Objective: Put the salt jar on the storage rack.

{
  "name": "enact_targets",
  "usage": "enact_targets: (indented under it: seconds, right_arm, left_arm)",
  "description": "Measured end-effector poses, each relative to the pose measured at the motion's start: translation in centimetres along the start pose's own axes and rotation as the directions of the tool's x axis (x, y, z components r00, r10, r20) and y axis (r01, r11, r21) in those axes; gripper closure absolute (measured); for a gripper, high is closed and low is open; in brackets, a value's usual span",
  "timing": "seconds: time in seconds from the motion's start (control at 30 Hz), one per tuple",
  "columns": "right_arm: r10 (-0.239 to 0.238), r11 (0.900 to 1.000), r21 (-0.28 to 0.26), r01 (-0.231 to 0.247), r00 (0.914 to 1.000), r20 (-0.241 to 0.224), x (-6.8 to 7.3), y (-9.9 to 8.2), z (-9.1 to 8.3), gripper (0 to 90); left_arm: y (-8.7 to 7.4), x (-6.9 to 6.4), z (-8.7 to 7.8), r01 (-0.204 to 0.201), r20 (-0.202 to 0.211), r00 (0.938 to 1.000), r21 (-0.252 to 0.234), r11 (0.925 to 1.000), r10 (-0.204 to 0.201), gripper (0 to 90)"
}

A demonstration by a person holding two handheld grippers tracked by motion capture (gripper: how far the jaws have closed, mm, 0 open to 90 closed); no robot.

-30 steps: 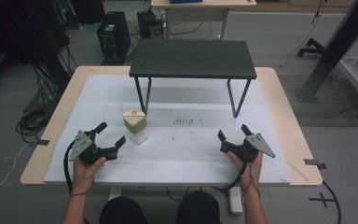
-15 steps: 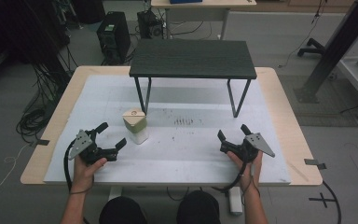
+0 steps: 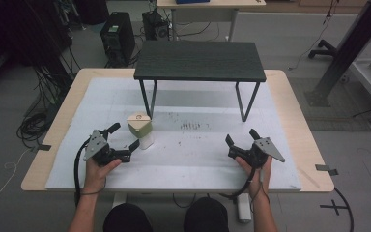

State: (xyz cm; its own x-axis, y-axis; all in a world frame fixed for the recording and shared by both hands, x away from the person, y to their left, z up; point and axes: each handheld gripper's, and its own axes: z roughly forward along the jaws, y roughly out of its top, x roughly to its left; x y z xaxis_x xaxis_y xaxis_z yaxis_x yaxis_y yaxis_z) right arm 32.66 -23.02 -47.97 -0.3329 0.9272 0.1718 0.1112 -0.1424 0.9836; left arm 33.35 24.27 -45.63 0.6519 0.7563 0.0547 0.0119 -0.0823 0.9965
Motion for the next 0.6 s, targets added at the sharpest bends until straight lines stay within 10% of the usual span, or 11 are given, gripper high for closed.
enact_targets:
  seconds: [0.6]
  right_arm:
    - [0.008, 1.0000, -0.005, -0.008, 1.0000, -0.004, -0.1, 0.0, 0.0, 0.6]
  left_arm:
    - [1.6, -1.0, 3.5, -0.014, 0.019, 0.9997, 0.010, 0.9998, 0.014, 5.1]
